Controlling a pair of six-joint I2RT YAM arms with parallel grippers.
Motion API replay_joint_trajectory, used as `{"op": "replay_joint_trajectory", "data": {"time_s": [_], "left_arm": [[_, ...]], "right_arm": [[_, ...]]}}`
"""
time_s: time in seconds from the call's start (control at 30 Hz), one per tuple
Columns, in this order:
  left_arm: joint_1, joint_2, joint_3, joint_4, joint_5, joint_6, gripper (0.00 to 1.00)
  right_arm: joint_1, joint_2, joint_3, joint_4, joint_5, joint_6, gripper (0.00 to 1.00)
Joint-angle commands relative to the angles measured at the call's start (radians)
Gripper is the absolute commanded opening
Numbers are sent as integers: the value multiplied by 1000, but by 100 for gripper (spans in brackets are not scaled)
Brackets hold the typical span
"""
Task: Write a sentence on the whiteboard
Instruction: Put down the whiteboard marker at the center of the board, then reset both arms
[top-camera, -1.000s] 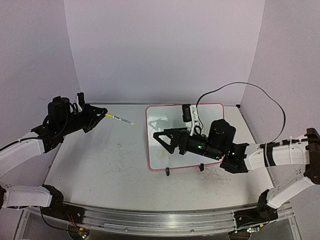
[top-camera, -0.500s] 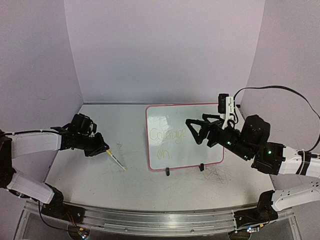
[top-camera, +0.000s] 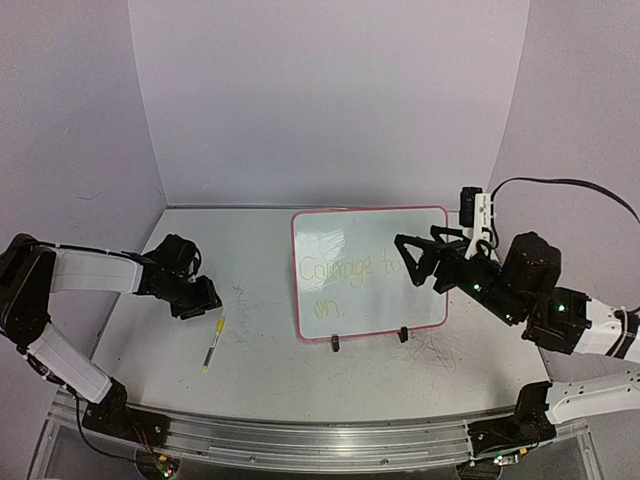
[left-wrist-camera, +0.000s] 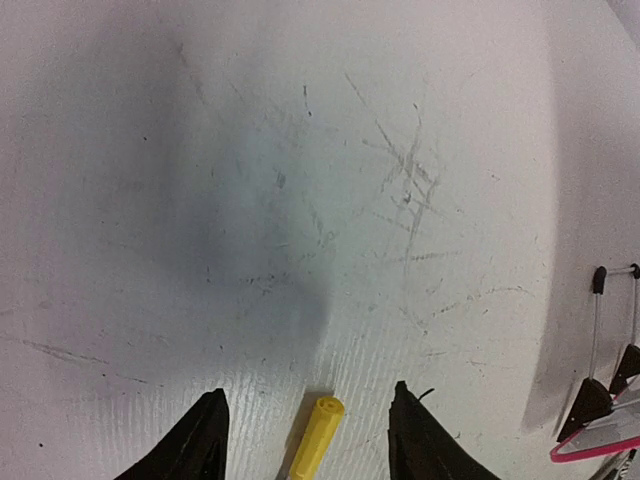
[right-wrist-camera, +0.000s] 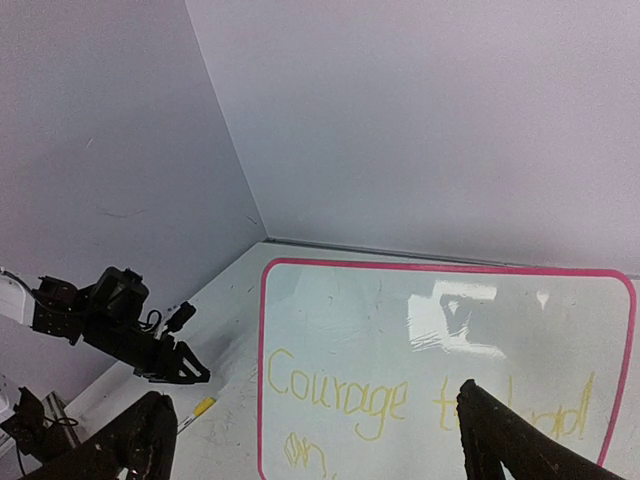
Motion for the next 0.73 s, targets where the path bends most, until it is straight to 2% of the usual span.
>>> {"op": "replay_joint_trajectory", "data": {"time_s": [0.0,0.2,0.33,0.4,0.53,0.7], "left_arm": [[4,-94,50,-29,-100,36,62],[3,-286,209,-113,-70,109,74],[3,-425,352,-116,-19,165,93],[2,-472,427,-116,-15,190,98],[3,-527,534,-115,-17,236,99],[3,-575,582,-113,-39,269,99]], "right_arm": [[1,-30,71,-108,174,-35,98],[3,-71,205,-291,375,-78,98],[1,-101,293,-333,431,-108,98],[1,-122,324,-337,446,-125,98],[2,-147,388,-336,463,-149,98],[1,-141,410,-334,467,-158,98]]}}
